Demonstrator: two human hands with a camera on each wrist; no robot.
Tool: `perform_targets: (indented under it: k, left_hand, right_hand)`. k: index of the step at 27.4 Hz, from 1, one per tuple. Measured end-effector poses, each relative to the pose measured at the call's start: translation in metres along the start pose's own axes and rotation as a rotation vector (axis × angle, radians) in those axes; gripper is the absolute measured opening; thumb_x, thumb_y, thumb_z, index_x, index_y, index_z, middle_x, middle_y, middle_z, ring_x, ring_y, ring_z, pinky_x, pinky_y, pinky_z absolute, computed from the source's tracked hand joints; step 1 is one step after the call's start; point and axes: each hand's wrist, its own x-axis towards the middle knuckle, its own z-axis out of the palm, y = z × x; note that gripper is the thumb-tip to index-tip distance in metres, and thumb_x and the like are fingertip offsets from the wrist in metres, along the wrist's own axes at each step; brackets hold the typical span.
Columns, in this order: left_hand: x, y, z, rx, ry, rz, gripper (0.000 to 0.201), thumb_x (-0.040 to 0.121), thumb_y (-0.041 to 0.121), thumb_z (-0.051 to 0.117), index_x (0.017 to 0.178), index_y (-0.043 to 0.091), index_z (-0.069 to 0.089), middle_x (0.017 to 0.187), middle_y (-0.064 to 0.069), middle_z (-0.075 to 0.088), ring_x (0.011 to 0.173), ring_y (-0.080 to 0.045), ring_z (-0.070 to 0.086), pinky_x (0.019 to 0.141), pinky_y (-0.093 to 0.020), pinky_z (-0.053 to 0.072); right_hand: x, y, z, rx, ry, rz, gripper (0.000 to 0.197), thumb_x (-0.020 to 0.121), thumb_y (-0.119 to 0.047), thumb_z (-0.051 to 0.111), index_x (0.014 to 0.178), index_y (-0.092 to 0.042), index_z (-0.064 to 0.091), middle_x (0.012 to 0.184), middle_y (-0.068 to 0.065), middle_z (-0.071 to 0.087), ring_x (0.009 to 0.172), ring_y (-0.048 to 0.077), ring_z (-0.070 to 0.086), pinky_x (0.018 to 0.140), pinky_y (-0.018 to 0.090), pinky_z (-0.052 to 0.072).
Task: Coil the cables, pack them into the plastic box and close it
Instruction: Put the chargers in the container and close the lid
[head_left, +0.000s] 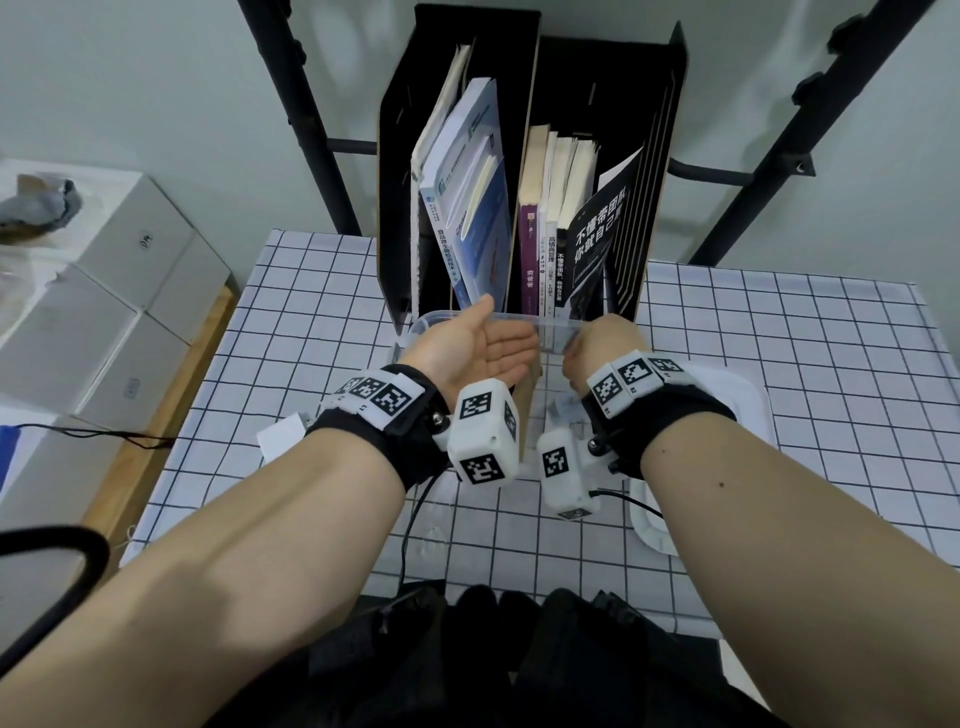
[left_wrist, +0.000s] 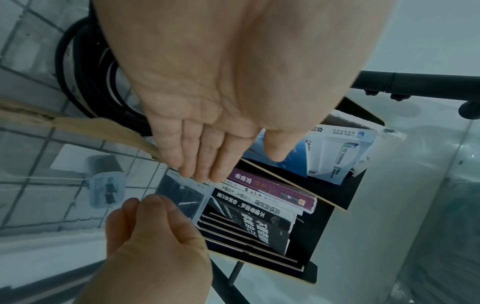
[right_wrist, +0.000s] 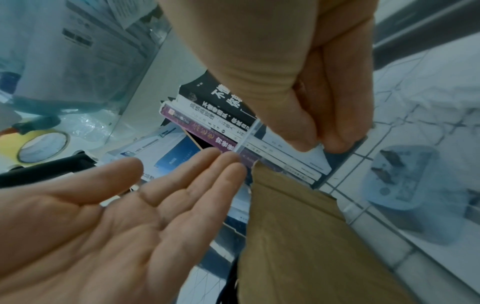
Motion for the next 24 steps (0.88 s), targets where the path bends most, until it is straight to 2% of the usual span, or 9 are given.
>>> perform_targets:
  k: [2,5,9,13,15,17,20,23,24]
  left_hand:
    - [0.000,0.000,0.001,0.002,-0.005,0.000,0.063,0.101,0.047,0.023,0.137,-0.001,0.043,0.145,-0.017,0.044,0.134,-0.026,0.042,0.107,-0.035,0.035]
    - [0.000,0.000,0.006,0.006,-0.015,-0.001,0.063,0.101,0.046,0.023,0.138,-0.001,0.042,0.145,-0.017,0.044,0.135,-0.026,0.041,0.104,-0.034,0.037]
    - [0.000,-0.002,0.016,0.023,-0.037,-0.003,0.063,0.101,0.048,0.024,0.135,-0.001,0.046,0.143,-0.017,0.046,0.132,-0.027,0.044,0.107,-0.035,0.037]
    - [-0.001,-0.006,0.035,0.067,-0.074,-0.005,0.064,0.100,0.049,0.024,0.131,-0.002,0.049,0.140,-0.018,0.049,0.129,-0.028,0.047,0.107,-0.036,0.038]
    - [-0.003,-0.011,0.051,0.104,-0.097,-0.024,0.062,0.100,0.048,0.025,0.125,-0.001,0.054,0.138,-0.017,0.051,0.124,-0.027,0.050,0.103,-0.035,0.041]
    - [-0.003,-0.017,0.067,0.131,-0.108,-0.040,0.061,0.100,0.048,0.026,0.116,-0.001,0.058,0.135,-0.018,0.053,0.116,-0.027,0.053,0.100,-0.035,0.042]
    - [-0.004,-0.029,0.090,0.169,-0.127,-0.068,0.062,0.100,0.048,0.027,0.123,-0.003,0.055,0.132,-0.018,0.054,0.114,-0.026,0.053,0.099,-0.034,0.042]
    - [-0.005,-0.047,0.111,0.227,-0.146,-0.110,0.063,0.099,0.049,0.029,0.127,-0.002,0.052,0.132,-0.018,0.053,0.120,-0.028,0.051,0.104,-0.036,0.041]
    - [-0.004,-0.053,0.116,0.242,-0.146,-0.122,0.063,0.099,0.049,0.030,0.128,-0.003,0.051,0.133,-0.018,0.052,0.124,-0.029,0.049,0.106,-0.037,0.039]
  right_hand:
    - [-0.004,0.001,-0.002,0.097,0.059,0.007,0.028,0.087,-0.019,0.057,0.111,-0.008,0.067,0.109,0.012,0.067,0.101,0.029,0.064,0.083,0.035,0.054]
    - [-0.008,0.000,-0.014,0.103,-0.042,0.065,0.022,0.088,-0.018,0.057,0.104,-0.006,0.066,0.087,0.008,0.065,0.086,0.023,0.063,0.062,0.031,0.052]
    - [-0.012,0.003,-0.022,0.338,-0.011,0.078,0.021,0.084,-0.017,0.063,0.099,-0.004,0.068,0.089,0.012,0.072,0.084,0.026,0.071,0.077,0.039,0.059]
    - [-0.034,0.023,-0.037,0.753,-0.028,0.269,0.011,0.086,-0.008,0.066,0.079,-0.003,0.059,0.062,0.010,0.065,0.043,0.017,0.063,0.051,0.031,0.058]
    - [-0.047,0.042,-0.043,0.790,0.054,0.283,0.010,0.084,-0.007,0.067,0.075,-0.004,0.062,0.063,0.012,0.067,0.049,0.019,0.066,0.059,0.037,0.060]
    - [-0.059,0.060,-0.043,0.801,0.107,0.317,0.015,0.083,-0.004,0.063,0.069,-0.006,0.061,0.065,0.012,0.068,0.054,0.021,0.066,0.060,0.035,0.061]
    - [-0.082,0.091,-0.041,0.871,0.135,0.434,0.019,0.086,-0.002,0.057,0.067,-0.005,0.055,0.063,0.014,0.064,0.054,0.021,0.063,0.045,0.023,0.054]
    - [-0.100,0.124,-0.033,0.969,0.070,0.461,0.017,0.090,-0.008,0.059,0.074,-0.003,0.059,0.069,0.013,0.064,0.063,0.023,0.063,0.059,0.030,0.056]
    - [-0.105,0.133,-0.030,0.986,0.056,0.481,0.016,0.092,-0.011,0.058,0.078,-0.003,0.060,0.070,0.011,0.065,0.062,0.021,0.062,0.055,0.028,0.054]
